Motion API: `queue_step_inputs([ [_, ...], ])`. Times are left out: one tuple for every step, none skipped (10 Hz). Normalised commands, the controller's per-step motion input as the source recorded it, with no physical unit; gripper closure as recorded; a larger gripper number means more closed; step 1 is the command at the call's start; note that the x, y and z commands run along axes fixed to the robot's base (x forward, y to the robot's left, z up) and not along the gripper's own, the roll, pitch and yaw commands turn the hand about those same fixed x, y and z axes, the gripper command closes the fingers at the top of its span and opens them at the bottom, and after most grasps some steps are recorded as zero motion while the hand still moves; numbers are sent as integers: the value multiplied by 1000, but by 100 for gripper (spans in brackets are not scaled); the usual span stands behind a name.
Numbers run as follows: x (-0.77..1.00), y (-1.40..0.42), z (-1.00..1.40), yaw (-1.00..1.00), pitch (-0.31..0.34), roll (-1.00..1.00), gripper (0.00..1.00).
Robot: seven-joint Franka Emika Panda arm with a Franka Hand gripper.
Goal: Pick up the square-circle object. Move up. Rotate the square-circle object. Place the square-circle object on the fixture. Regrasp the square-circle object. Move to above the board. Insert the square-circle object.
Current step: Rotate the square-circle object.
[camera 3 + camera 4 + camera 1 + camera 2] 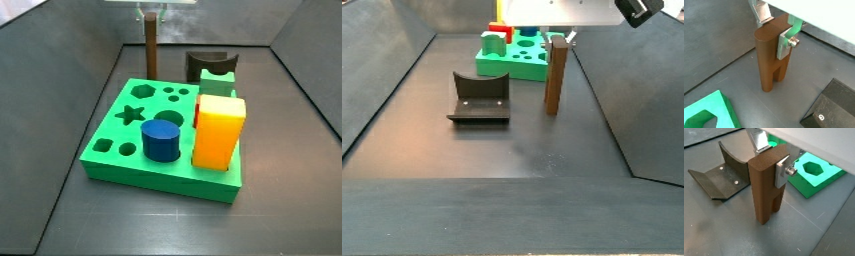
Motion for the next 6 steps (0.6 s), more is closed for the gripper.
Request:
queue_step_inputs([
  [-12, 21, -170, -13, -56, -117, 100],
  [-12, 21, -170, -13, -56, -117, 100],
  [-12, 21, -170, -13, -56, -117, 100],
  [-12, 21, -170, -13, -56, -117, 100],
  [0, 0, 0, -13, -56, 83, 0],
  [0, 0, 1000, -3, -46, 75, 0],
])
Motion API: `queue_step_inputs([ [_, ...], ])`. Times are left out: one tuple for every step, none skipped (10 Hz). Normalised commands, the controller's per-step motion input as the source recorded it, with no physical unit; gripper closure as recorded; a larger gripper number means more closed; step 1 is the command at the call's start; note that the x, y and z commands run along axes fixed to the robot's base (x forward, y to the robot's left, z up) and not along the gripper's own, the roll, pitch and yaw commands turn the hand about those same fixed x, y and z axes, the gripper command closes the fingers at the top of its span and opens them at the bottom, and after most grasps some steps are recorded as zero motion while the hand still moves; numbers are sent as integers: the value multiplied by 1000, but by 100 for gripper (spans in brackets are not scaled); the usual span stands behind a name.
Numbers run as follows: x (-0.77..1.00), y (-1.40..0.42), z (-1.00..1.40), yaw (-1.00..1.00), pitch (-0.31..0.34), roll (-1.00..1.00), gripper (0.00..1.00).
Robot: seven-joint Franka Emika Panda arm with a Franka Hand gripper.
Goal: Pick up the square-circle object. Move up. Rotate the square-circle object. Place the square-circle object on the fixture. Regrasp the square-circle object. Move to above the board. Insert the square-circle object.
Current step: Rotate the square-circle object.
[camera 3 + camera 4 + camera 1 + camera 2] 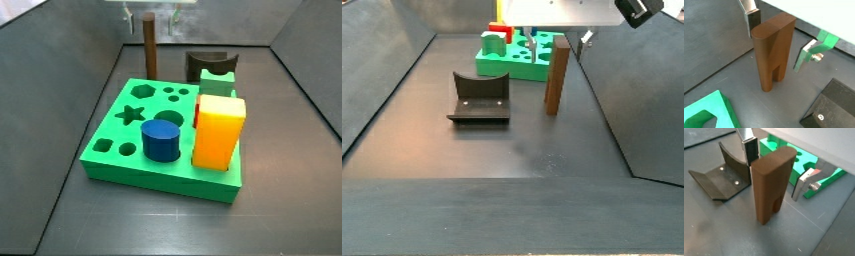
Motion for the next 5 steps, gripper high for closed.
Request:
queue_step_inputs([
  [-6, -1, 1000, -2, -38, 73, 0],
  [-35, -4, 1000, 2, 9, 61, 0],
  [-27, -2, 895, 4, 19, 55, 0],
  [-6, -2, 595, 8, 40, 39, 0],
  [3, -2, 467, 9, 51, 32, 0],
])
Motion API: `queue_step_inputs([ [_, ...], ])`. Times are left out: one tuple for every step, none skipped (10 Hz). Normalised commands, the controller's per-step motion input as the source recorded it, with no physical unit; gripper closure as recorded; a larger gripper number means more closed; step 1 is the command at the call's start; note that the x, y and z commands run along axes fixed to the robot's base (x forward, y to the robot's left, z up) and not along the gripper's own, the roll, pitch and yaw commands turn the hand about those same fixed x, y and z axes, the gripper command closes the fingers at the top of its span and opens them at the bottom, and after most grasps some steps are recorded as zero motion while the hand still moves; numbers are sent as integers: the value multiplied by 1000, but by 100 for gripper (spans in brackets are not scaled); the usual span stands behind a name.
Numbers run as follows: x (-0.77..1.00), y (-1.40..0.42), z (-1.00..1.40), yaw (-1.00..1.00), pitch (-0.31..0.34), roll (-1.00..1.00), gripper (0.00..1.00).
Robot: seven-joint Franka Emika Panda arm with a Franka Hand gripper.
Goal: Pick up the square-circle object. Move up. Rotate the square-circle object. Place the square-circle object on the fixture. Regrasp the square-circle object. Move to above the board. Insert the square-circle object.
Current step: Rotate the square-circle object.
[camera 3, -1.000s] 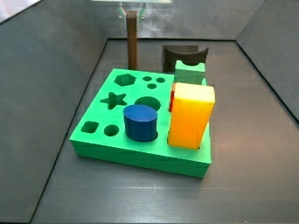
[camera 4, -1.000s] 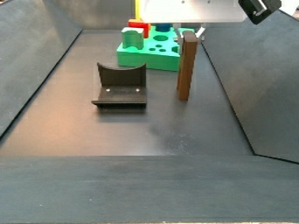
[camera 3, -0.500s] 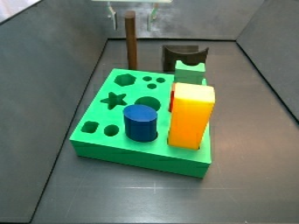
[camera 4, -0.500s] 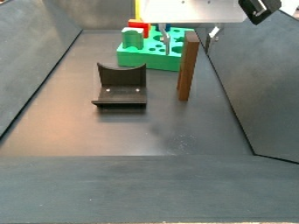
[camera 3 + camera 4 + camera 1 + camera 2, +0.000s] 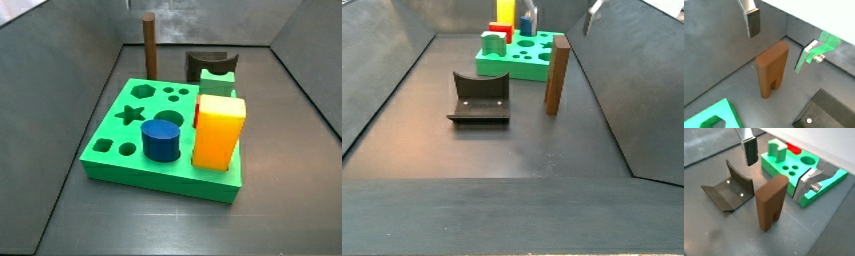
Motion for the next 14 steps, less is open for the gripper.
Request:
queue_step_inputs([
  [16, -2, 215, 11, 76, 18, 0],
  [0, 83, 0, -1000, 13, 2, 0],
  [18, 88, -96, -1000, 12, 1, 0],
  [25, 72, -73, -1000, 11, 0, 0],
  [30, 52, -61, -1000, 11, 1, 0],
  [32, 41, -46, -1000, 10, 1, 0],
  [34, 35, -41, -1000, 10, 1, 0],
  [35, 33, -38, -1000, 11, 1, 0],
  [35, 31, -36, -1000, 11, 1, 0],
  [36, 31, -34, -1000, 11, 1, 0],
  [37, 30, -31, -1000, 12, 2, 0],
  [37, 30, -29, -1000, 13, 2, 0],
  [37, 29, -28, -1000, 14, 2, 0],
  [38, 29, -28, -1000, 15, 2, 0],
])
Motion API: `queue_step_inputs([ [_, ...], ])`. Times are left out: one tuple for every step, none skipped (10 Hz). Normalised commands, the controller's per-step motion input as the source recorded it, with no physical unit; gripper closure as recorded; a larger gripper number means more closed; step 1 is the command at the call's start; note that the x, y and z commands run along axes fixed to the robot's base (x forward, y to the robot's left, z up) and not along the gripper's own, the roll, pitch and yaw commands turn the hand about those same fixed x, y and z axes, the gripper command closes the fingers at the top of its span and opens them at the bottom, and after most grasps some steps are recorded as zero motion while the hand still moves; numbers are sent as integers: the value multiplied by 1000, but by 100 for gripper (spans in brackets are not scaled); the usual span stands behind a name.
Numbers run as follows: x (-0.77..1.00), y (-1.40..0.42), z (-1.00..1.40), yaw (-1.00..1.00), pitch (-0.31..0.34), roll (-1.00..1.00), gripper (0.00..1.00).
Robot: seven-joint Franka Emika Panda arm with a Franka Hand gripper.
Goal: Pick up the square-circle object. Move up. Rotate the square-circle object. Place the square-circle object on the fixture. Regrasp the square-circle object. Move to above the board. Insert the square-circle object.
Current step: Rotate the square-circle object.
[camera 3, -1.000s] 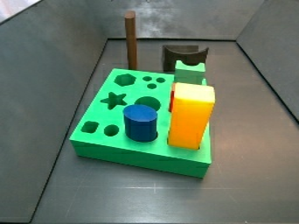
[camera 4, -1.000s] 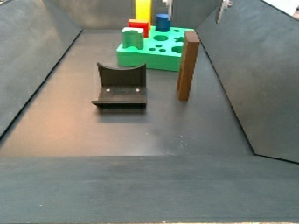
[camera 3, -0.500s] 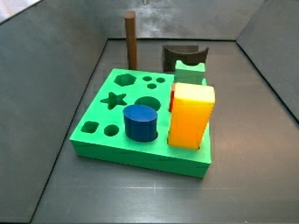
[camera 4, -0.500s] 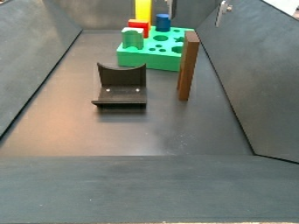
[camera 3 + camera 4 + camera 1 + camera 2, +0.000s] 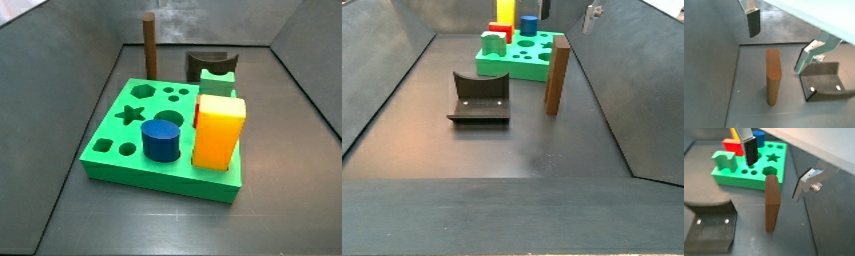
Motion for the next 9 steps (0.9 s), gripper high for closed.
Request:
queue_step_inputs([
  [38, 29, -27, -1000, 16, 2, 0],
  [38, 29, -27, -1000, 17, 2, 0],
  [38, 29, -26, -1000, 20, 3, 0],
  [38, 29, -26, -1000, 22, 3, 0],
  [38, 28, -25, -1000, 26, 4, 0],
  [38, 28, -25, -1000, 29, 4, 0],
  [38, 28, -25, -1000, 36, 5, 0],
  [38, 28, -24, -1000, 45, 7, 0],
  [39, 28, -23, -685, 45, 7, 0],
])
